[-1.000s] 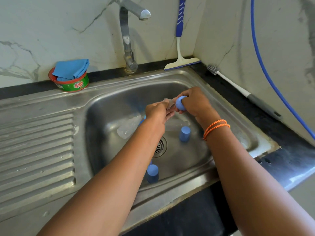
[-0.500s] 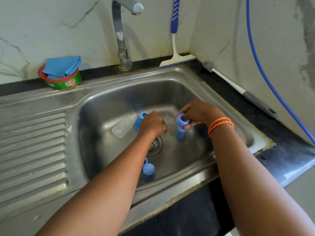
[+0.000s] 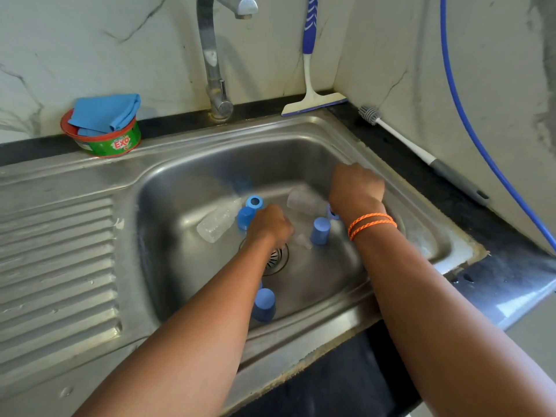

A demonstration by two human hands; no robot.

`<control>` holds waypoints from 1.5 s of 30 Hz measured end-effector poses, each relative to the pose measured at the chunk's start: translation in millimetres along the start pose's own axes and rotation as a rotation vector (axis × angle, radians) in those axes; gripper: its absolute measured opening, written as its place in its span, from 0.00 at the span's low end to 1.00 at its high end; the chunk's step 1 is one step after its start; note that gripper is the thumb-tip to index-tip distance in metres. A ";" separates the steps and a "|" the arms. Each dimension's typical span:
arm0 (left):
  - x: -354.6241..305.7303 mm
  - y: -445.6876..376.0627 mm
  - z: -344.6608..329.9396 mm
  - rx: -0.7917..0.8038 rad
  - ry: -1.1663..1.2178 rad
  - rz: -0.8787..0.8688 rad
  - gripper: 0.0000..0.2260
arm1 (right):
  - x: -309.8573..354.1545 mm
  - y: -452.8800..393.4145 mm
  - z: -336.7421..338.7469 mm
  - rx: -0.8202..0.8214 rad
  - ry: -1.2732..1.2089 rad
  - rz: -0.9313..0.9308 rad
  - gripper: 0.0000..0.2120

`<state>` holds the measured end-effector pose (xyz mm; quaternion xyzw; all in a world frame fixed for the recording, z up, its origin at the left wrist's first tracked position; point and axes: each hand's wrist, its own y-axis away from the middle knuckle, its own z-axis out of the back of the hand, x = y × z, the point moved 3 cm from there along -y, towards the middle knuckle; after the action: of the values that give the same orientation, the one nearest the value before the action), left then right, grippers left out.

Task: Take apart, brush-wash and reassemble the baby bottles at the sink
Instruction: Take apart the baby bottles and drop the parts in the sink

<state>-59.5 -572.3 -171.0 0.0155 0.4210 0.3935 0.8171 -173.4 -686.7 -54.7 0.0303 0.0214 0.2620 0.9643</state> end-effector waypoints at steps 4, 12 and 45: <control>-3.2 6.0 -4.7 0.167 0.095 0.039 0.08 | 3.5 5.2 -6.2 0.032 0.044 -0.020 0.19; -2.2 -3.8 -10.0 0.198 0.364 0.052 0.12 | -2.4 -5.1 -27.2 0.050 -0.022 0.039 0.15; -38.8 32.5 37.9 -0.148 0.532 -0.083 0.10 | 16.0 -3.9 -9.4 -0.178 -0.531 0.139 0.08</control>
<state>-66.5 -563.7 -108.7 -0.1651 0.5911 0.3797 0.6922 -158.1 -681.5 -64.8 0.0142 -0.2570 0.3114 0.9148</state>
